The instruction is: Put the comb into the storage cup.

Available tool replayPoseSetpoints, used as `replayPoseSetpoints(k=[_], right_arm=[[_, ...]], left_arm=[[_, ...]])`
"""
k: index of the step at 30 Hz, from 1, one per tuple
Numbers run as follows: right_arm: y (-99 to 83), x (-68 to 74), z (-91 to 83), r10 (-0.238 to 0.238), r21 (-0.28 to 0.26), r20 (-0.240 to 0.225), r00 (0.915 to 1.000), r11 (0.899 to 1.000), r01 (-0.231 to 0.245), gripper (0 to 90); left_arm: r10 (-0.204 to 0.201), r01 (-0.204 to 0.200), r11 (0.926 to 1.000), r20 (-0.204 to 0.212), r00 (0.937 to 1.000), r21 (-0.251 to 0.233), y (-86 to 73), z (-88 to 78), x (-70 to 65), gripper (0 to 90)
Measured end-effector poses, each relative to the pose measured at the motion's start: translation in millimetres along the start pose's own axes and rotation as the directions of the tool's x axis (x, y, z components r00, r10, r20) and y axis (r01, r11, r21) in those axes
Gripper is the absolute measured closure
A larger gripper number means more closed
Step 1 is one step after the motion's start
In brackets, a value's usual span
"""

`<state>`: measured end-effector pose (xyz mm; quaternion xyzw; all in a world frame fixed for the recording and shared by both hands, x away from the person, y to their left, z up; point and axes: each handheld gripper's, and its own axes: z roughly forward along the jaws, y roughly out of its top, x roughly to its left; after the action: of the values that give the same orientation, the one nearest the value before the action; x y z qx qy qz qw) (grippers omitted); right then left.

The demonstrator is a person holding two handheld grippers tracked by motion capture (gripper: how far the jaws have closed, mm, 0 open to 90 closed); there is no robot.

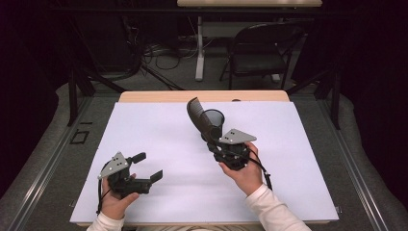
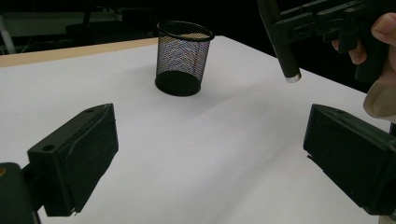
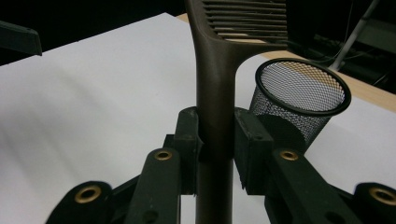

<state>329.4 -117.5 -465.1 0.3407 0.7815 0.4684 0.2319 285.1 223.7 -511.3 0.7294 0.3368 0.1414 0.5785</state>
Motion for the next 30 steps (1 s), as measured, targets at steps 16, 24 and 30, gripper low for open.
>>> replayPoseSetpoints(k=[16, 24, 30], right_arm=[[-10.0, 12.1, -0.1, -0.054, -0.058, 0.011, 0.9985, 0.997, 0.054, 72.6], [-12.5, 14.3, -2.0, -0.064, -0.084, 0.036, 0.9973, 0.994, 0.067, 72.7], [-13.7, 15.3, -3.3, -0.069, -0.084, 0.044, 0.9966, 0.994, 0.073, 72.6]], left_arm=[[-0.019, 0.019, 0.9998, 0.001, 0.9998, 0.006, 3.1, 3.4, -0.1, 3.6], [-0.068, 0.068, 0.9976, -0.001, 0.9977, -0.015, 15.9, 4.3, 3.1, 10.7], [-0.082, 0.082, 0.9962, -0.003, 0.9966, -0.031, 30.9, 3.0, 5.8, 15.3]])
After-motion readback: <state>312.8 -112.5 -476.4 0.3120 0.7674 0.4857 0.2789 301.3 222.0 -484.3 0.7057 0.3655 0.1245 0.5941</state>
